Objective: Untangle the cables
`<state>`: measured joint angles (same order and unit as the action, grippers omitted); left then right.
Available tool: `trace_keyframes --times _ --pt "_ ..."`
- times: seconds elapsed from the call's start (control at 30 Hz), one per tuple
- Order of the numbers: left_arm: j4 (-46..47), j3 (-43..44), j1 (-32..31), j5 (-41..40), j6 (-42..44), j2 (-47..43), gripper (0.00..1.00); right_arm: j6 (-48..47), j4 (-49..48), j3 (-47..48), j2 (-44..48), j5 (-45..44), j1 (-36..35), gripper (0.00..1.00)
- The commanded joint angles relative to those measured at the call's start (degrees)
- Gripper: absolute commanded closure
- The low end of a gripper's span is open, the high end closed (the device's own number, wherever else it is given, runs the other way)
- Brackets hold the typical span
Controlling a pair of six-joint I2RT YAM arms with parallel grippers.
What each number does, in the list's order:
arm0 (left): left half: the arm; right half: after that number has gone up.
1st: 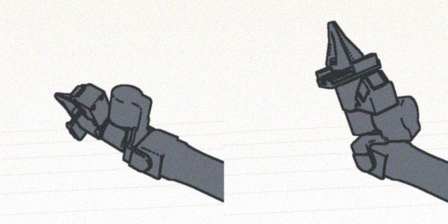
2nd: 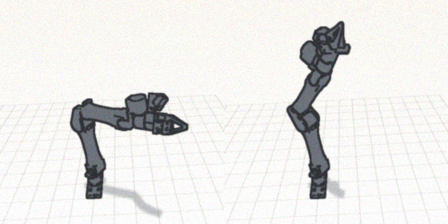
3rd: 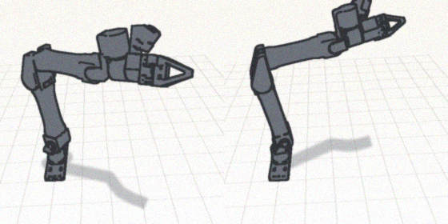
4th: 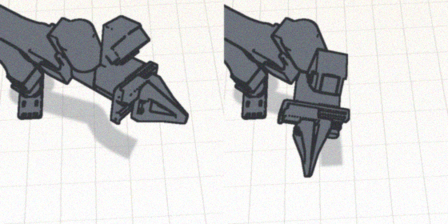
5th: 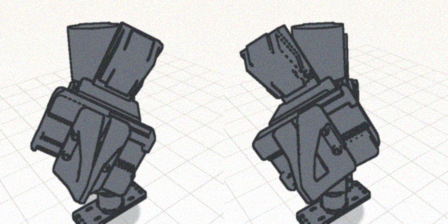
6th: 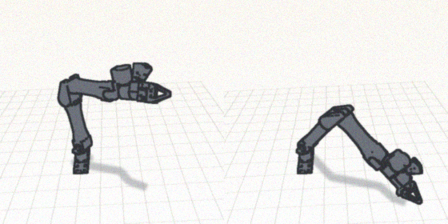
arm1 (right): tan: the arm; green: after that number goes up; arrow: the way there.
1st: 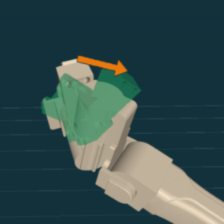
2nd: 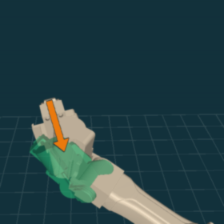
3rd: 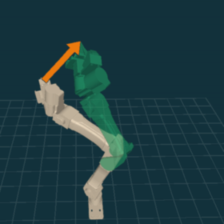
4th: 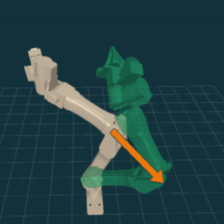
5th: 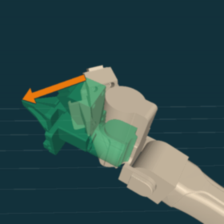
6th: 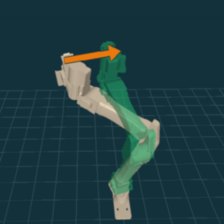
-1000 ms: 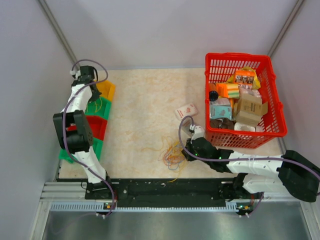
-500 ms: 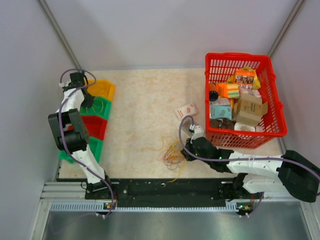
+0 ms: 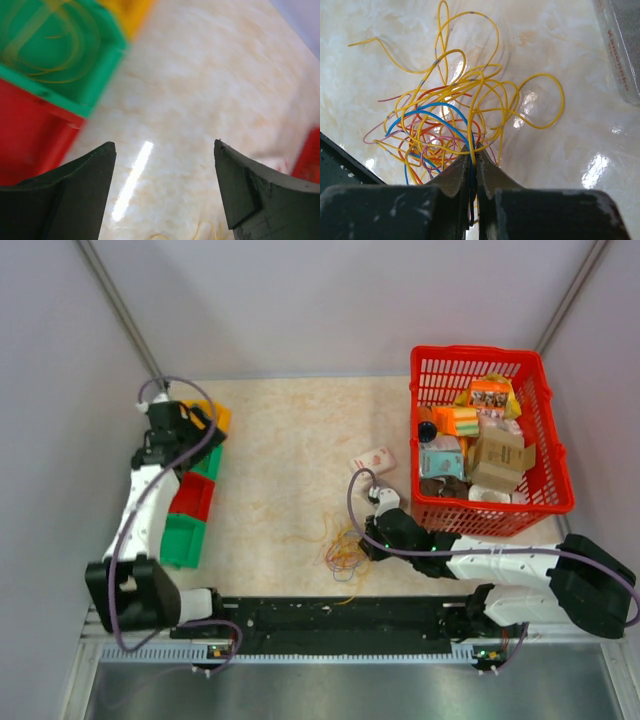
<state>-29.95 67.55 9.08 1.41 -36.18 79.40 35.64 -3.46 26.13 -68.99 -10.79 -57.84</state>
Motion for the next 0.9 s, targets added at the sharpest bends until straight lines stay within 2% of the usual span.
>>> trace_keyframes --times 0.0,0.07,0.2,0.27,0.37,0.53,0.63,0.73,0.87 --pt "9.2 -11.4 -14.8 11.7 7.3 -12.9 0.19 -4.6 2.9 4.4 1.2 1.8 0.5 1.0" --pt "15.3 -18.6 -20.6 20.4 11.2 -17.2 0.23 -6.6 2.8 5.0 1.7 3.8 0.5 1.0" --pt "19.7 -27.9 -32.1 23.4 12.0 -20.2 0.33 -8.4 2.4 6.5 1.9 6.3 0.5 1.0" --pt "20.6 -29.6 -36.9 24.6 9.9 -17.9 0.32 -8.7 2.1 6.7 1.9 6.9 0.5 1.0" --pt "29.0 -32.3 -42.9 28.0 5.5 -15.9 0.27 -8.8 1.2 6.5 2.3 8.1 0.5 1.0" --pt "34.3 -29.5 -47.8 28.0 2.3 -10.5 0.23 -8.6 1.0 6.5 2.2 9.7 0.5 1.0" --pt "30.2 -26.2 -48.9 23.7 2.2 -6.5 0.39 -8.3 1.4 6.4 2.5 9.6 0.5 1.0" --pt "27.7 -25.3 -49.0 22.4 1.5 -3.5 0.51 -7.9 1.4 6.0 3.9 9.3 0.5 1.0" --pt "29.1 -25.9 -49.1 22.2 0.8 -2.4 0.56 -7.7 1.6 5.7 4.5 9.0 0.5 1.0"
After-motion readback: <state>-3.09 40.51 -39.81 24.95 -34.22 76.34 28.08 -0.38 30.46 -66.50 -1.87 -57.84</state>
